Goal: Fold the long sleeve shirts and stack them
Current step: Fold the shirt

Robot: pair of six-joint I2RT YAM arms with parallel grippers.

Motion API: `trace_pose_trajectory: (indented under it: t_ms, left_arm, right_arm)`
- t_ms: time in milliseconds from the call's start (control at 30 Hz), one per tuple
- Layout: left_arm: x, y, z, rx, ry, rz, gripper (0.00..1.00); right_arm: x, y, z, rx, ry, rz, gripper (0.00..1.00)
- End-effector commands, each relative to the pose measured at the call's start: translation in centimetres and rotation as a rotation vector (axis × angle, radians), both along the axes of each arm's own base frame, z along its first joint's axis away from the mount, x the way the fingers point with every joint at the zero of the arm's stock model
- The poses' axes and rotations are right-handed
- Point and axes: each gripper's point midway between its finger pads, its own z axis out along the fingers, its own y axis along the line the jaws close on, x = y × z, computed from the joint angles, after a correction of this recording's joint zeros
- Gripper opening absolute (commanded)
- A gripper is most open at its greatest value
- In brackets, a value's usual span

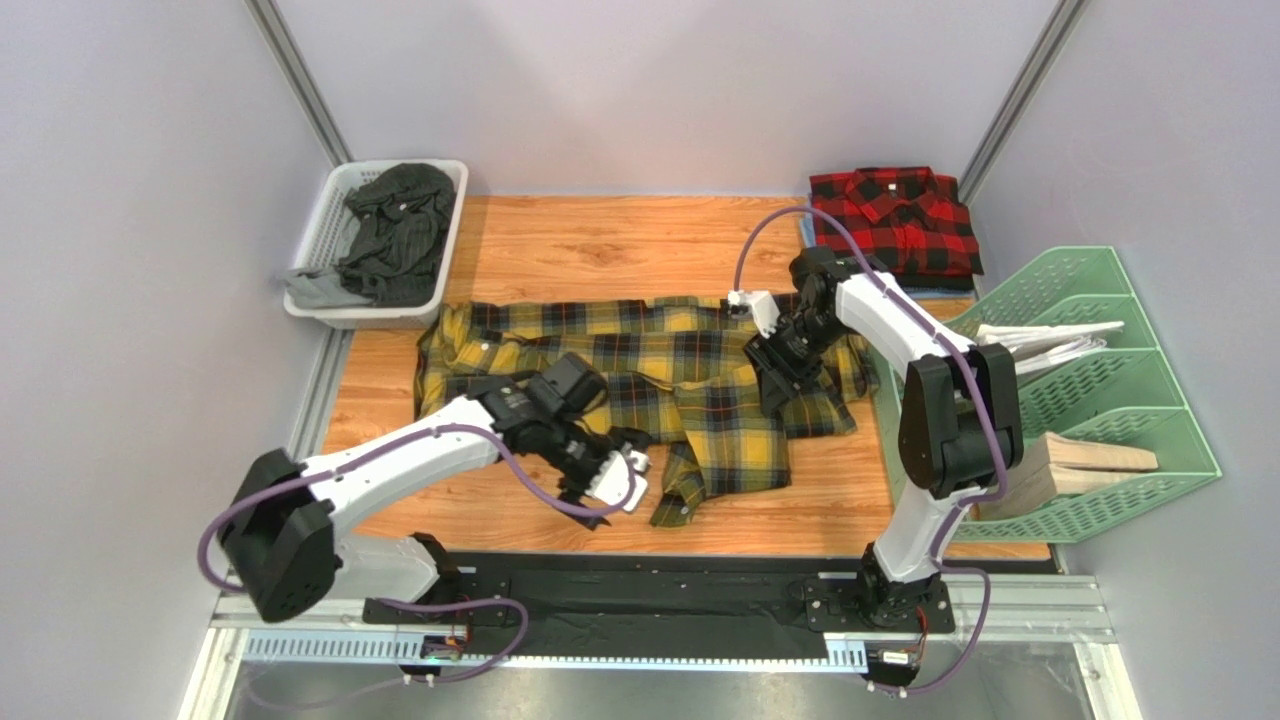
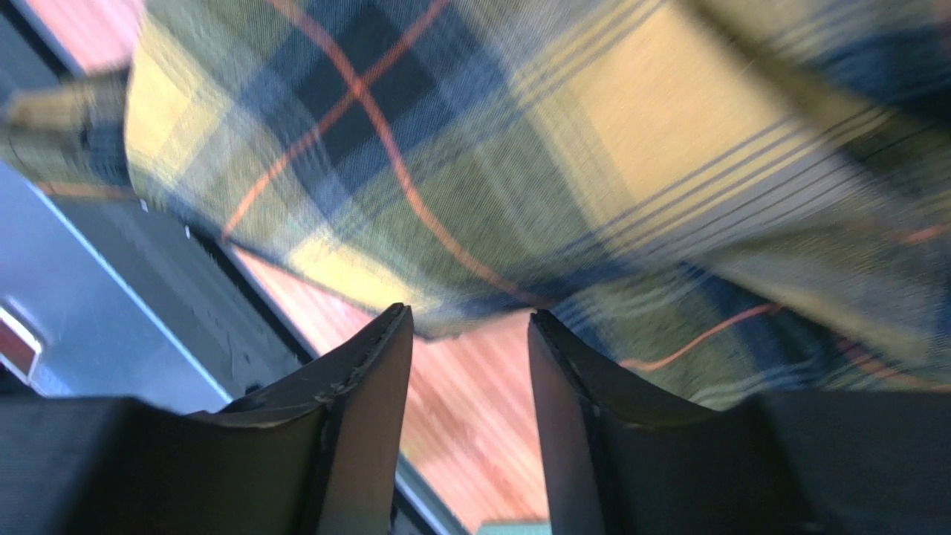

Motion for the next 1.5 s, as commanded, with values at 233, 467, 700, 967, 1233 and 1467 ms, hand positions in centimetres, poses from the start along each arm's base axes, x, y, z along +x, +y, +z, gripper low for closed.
trace_pose_trajectory:
  t_ms: [233, 467, 700, 967, 1233, 1467]
  left_arm:
    - [-0.5, -10.2, -1.6, -0.129, -0.372, -0.415, 0.91]
    - [-1.6, -12.3, -6.1, -0.041, -0.498, -0.635, 0.78]
    - [0.6, -13.1, -7.2, 0.015, -0.590, -0.602, 0.39]
    - [-0.2, -16.1, 4.6, -0.247, -0.441, -0.376, 0.00]
    - [10.1, -16.5, 15.8, -0.422, 0.146, 0.249, 0.00]
    - [24.1, -10.4, 12.6, -0.409, 0.834, 1.147, 0.00]
  right_arm:
    - [6.8, 3.0, -1.7, 0.067, -0.079, -0.114, 0.43]
    - [7.4, 2.7, -5.0, 0.004, -0.015, -0.150, 0.43]
    - [7.2, 2.9, -5.6, -0.012, -0.017, -0.131, 0.43]
    - [7.4, 3.1, -5.4, -0.019, -0.031, -0.114, 0.43]
    - [9.2, 4.1, -2.2, 0.021, -0.056, -0.141, 0.49]
    - [13.7, 2.9, 4.7, 0.068, -0.145, -0.282, 0.65]
